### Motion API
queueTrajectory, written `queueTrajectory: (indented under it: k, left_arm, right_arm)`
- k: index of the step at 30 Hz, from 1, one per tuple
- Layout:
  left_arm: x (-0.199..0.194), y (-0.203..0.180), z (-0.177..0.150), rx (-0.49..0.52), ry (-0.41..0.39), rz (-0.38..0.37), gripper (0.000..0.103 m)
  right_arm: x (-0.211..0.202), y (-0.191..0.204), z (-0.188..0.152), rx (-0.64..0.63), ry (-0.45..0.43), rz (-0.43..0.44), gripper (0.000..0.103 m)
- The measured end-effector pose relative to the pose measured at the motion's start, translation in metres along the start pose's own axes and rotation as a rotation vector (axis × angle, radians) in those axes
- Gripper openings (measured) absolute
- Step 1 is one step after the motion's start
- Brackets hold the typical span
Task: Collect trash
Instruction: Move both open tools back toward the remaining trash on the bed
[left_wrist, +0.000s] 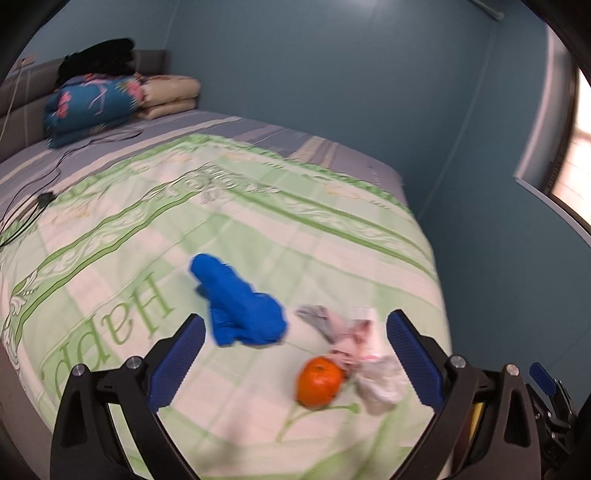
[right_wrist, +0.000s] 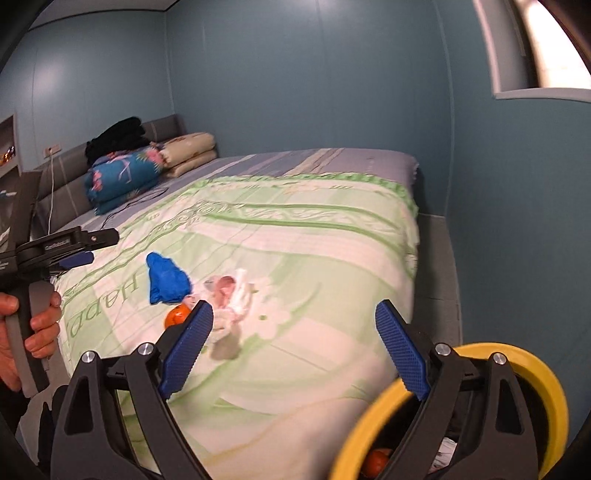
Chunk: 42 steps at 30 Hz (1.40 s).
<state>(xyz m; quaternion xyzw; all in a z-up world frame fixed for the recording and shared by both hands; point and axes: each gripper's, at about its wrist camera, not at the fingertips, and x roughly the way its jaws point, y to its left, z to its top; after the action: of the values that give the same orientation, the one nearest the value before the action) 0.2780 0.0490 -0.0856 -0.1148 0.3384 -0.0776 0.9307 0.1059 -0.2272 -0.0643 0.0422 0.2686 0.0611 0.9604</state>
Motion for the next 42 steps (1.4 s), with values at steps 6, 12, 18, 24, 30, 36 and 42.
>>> queueTrajectory:
  k: [6, 12, 18, 24, 30, 36, 42]
  left_arm:
    - [0.026, 0.031, -0.004, -0.042, 0.031, 0.043, 0.095]
    - [0.051, 0.048, -0.006, -0.047, 0.055, 0.069, 0.095]
    - [0.079, 0.054, -0.008, -0.03, 0.093, 0.075, 0.095]
    - [0.108, 0.062, -0.007, -0.049, 0.136, 0.075, 0.095]
    - [0.127, 0.068, -0.004, -0.064, 0.156, 0.079, 0.095]
    - [0.143, 0.072, -0.003, -0.079, 0.178, 0.076, 0.095]
    - [0.153, 0.069, -0.003, -0.071, 0.183, 0.061, 0.095]
  right_arm:
    - [0.029, 0.032, -0.001, -0.044, 0.041, 0.022, 0.085]
    - [0.058, 0.054, -0.004, -0.063, 0.091, 0.036, 0.085]
    - [0.085, 0.07, -0.008, -0.063, 0.139, 0.044, 0.085]
    - [0.108, 0.078, -0.013, -0.056, 0.179, 0.052, 0.085]
    - [0.123, 0.086, -0.016, -0.072, 0.204, 0.041, 0.082]
    - [0.133, 0.088, -0.019, -0.071, 0.226, 0.024, 0.081]
    - [0.142, 0.083, -0.023, -0.052, 0.26, 0.0, 0.077]
